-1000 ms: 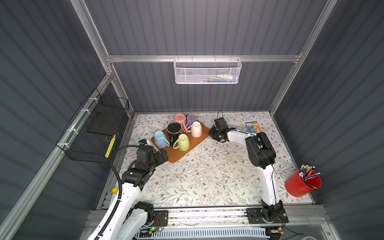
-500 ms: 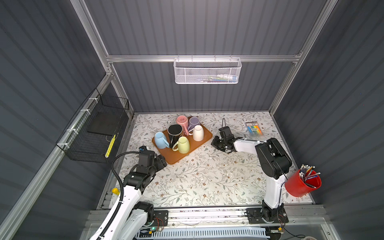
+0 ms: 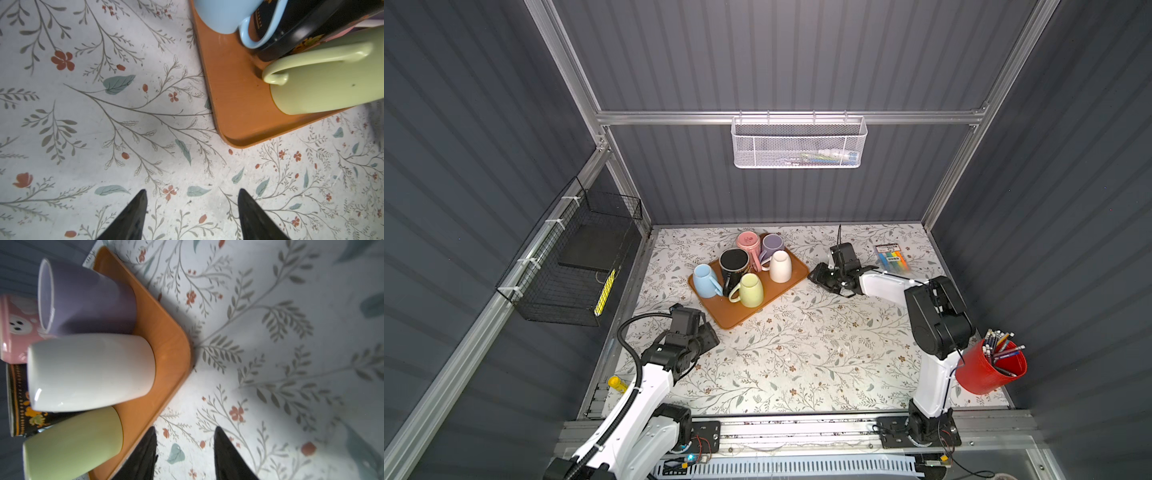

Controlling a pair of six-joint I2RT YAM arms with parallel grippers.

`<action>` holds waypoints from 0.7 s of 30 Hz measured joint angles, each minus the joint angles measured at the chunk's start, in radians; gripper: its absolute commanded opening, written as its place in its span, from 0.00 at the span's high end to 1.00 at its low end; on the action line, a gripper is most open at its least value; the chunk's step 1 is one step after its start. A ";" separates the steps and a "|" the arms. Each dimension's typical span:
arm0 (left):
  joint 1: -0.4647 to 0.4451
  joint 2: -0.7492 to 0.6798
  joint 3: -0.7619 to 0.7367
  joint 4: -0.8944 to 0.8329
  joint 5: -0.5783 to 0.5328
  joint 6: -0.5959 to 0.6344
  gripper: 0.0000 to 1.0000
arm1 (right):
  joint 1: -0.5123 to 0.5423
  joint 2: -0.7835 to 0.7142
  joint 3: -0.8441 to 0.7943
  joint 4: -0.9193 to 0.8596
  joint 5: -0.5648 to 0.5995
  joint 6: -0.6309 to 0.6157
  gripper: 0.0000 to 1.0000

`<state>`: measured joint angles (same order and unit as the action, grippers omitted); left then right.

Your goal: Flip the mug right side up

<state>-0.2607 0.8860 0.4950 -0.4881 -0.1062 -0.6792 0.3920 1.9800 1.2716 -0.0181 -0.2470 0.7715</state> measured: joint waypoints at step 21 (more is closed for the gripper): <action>-0.001 0.158 0.000 0.154 0.007 -0.006 0.30 | -0.016 0.297 0.376 -0.178 -0.027 -0.032 0.61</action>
<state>-0.2615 1.0443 0.4950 -0.3344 -0.0990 -0.6853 0.3763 2.2772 1.6474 -0.1963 -0.2741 0.7391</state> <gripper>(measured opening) 0.704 0.398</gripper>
